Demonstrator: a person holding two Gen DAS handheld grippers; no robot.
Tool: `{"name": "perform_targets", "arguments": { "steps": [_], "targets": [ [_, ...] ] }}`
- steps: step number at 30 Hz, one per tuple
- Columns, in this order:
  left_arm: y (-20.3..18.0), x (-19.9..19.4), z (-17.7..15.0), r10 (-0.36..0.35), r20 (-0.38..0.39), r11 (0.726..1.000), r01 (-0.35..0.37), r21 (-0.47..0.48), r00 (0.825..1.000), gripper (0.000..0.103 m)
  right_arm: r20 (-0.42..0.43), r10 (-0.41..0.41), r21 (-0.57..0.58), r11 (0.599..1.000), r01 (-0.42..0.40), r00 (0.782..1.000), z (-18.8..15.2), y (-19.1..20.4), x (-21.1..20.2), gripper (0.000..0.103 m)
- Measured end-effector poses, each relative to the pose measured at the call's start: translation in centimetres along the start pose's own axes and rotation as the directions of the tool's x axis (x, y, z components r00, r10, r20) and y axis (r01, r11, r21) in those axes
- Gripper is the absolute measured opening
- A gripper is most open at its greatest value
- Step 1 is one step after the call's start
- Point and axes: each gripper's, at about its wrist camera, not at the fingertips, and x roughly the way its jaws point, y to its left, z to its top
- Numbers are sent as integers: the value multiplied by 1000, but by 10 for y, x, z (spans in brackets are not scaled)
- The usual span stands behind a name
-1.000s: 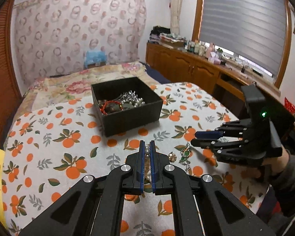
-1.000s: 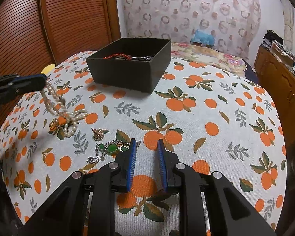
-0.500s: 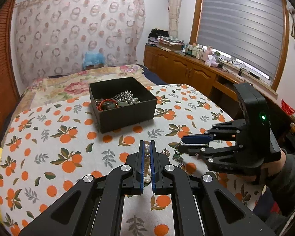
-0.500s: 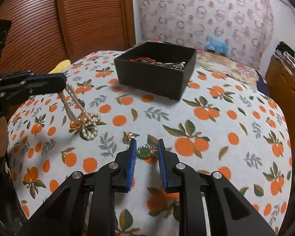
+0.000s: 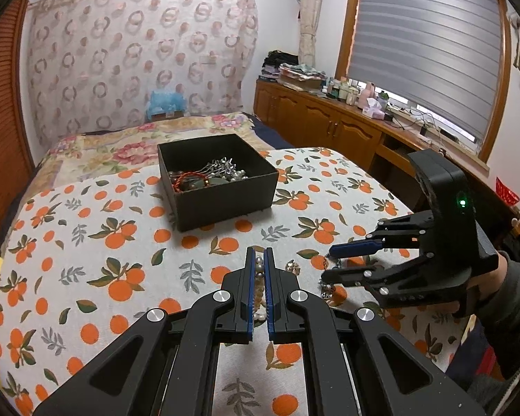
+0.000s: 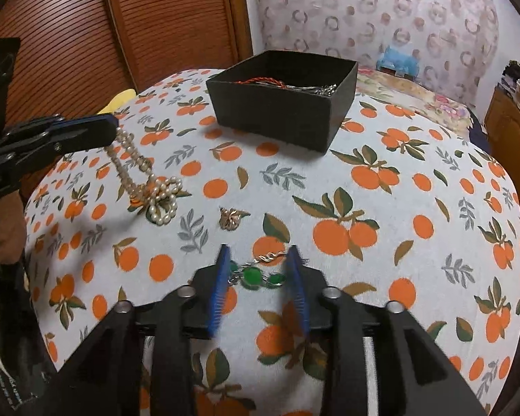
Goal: Organize jewelry
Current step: 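Grasp the pearl necklace with the left tool while the right tool grasps the green jade necklace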
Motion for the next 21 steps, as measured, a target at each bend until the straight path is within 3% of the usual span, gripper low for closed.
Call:
{"name": "perform_targets", "arguments": {
  "steps": [6,13,16,19,21],
  "targets": [
    [0,0,0,0,0,1000,0,0,1000,4,-11,-59,-40,997,58,998,-3,10,0,42],
    [0,2,-1,-2,-2,1000,2,-2,1000,4,-26,-54,-80,995,52,998,-4,15,1,44],
    [0,1,-2,-2,-2,1000,2,-1,1000,4,-34,-57,-99,994,53,998,-6,18,-1,37],
    [0,1,-2,-3,-3,1000,3,-1,1000,4,-39,-40,-114,993,35,998,-9,23,-3,13],
    [1,1,-1,-2,-2,1000,2,-1,1000,4,-33,-59,-126,991,55,998,-10,27,-4,11]
  ]
}}
